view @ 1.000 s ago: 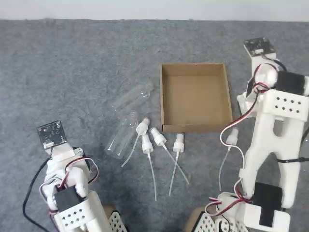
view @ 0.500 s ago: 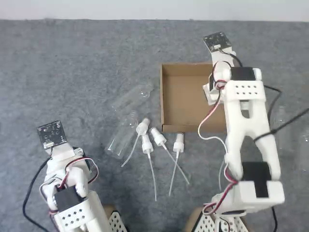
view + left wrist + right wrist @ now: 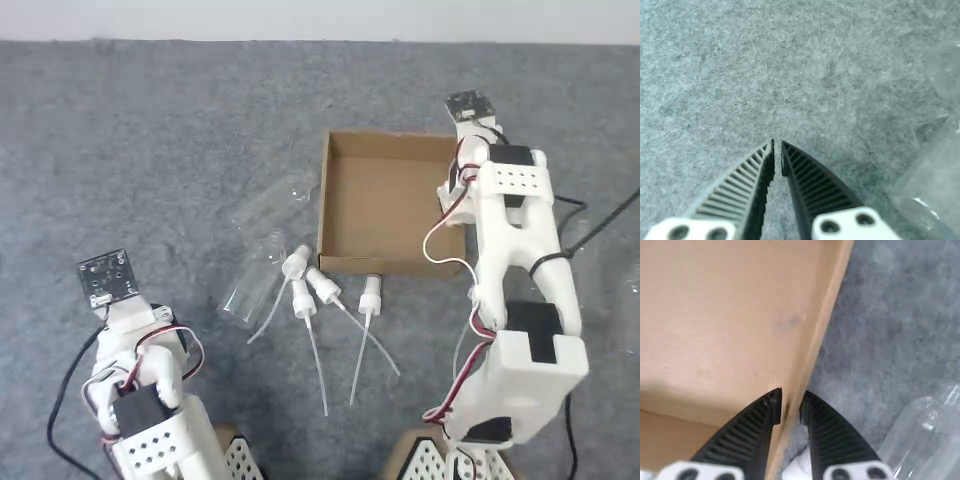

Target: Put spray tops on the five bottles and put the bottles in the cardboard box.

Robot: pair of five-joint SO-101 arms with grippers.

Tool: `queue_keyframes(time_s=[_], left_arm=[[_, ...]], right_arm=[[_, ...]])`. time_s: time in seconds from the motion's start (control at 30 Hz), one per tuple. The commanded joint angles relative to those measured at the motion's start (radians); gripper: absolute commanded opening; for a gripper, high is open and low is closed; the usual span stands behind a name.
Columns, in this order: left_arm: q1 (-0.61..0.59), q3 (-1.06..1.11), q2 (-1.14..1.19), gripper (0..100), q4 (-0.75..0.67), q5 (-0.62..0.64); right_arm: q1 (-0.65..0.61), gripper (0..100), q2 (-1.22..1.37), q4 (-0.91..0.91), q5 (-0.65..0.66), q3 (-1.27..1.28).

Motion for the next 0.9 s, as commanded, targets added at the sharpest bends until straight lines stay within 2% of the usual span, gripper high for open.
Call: queue_keyframes(time_s=[0.0,0.17,0.37,0.7,0.87], left_arm=[[-0.002,-0.007,-0.015,2,-0.023,-0.003],[-0.002,-0.007,-0.015,2,-0.023,-0.003],[0.000,-0.007,-0.015,2,-0.023,-0.003],[0.000,-0.007,-0.015,2,-0.023,-0.003],[0.000,-0.007,-0.015,2,-0.023,-0.003]], right_arm=[[0.022,2.4,-0.018,0.047,0.025,0.000],[0.033,2.4,-0.019,0.061,0.112,0.035],[0.084,2.3,-0.025,0.059,0.157,0.074],[0.104,2.7,-0.259,0.054,0.244,0.255],[0.107,2.9,-0.280,0.061,0.276,0.282]])
